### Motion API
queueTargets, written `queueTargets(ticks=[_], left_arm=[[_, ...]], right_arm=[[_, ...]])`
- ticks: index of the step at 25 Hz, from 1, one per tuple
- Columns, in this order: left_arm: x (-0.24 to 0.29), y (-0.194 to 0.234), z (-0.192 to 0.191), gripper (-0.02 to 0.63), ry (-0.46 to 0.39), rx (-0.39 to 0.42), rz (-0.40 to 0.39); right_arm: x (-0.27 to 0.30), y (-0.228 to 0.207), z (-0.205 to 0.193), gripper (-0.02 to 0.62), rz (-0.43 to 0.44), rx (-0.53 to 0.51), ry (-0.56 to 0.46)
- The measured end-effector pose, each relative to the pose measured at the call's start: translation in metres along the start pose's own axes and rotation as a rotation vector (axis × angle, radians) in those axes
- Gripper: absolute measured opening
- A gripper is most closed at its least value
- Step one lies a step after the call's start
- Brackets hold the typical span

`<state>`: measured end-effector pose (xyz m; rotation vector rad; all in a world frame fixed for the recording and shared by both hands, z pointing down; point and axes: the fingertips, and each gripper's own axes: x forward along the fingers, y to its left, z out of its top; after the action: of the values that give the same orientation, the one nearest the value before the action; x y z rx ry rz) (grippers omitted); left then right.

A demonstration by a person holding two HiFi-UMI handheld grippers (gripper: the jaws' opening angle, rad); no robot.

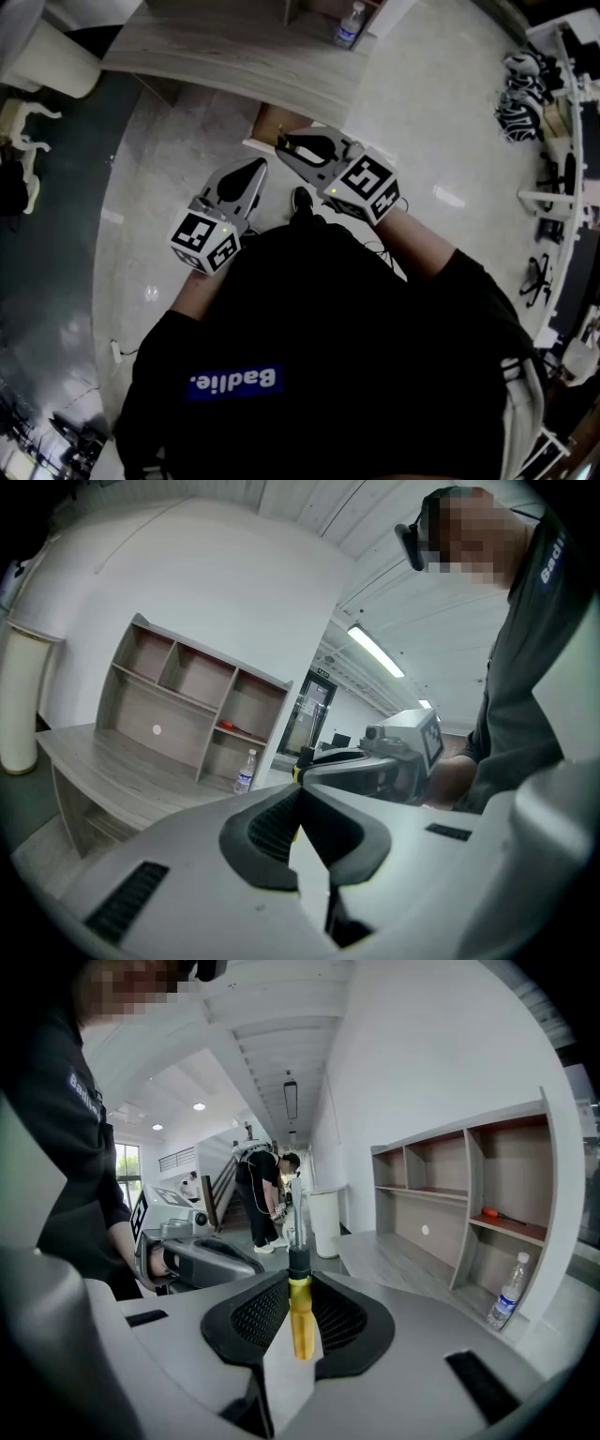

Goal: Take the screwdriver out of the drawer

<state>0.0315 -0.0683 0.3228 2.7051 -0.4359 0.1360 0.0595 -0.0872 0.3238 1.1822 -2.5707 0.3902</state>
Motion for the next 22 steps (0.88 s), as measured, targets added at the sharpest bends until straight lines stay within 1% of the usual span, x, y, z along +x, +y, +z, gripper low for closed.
queueTargets(ticks=[8, 12, 22], left_arm=[[-0.012, 0.004, 0.005, 0.002, -0.002, 0.014, 0.016], [-0.017, 0.008, 0.003, 0.002, -0.004, 0.004, 0.025], [-0.019, 0.009, 0.005, 0.002, -0.012, 0.008, 0.017]], right_arm=[[0.006, 0.009, 0.003, 0.097, 0.031, -0.006, 0.004], [0.01, 0.011, 0.002, 0.097, 0.032, -0.003, 0.005], [0.011, 0.011, 0.007, 0.097, 0.024, -0.009, 0.005]])
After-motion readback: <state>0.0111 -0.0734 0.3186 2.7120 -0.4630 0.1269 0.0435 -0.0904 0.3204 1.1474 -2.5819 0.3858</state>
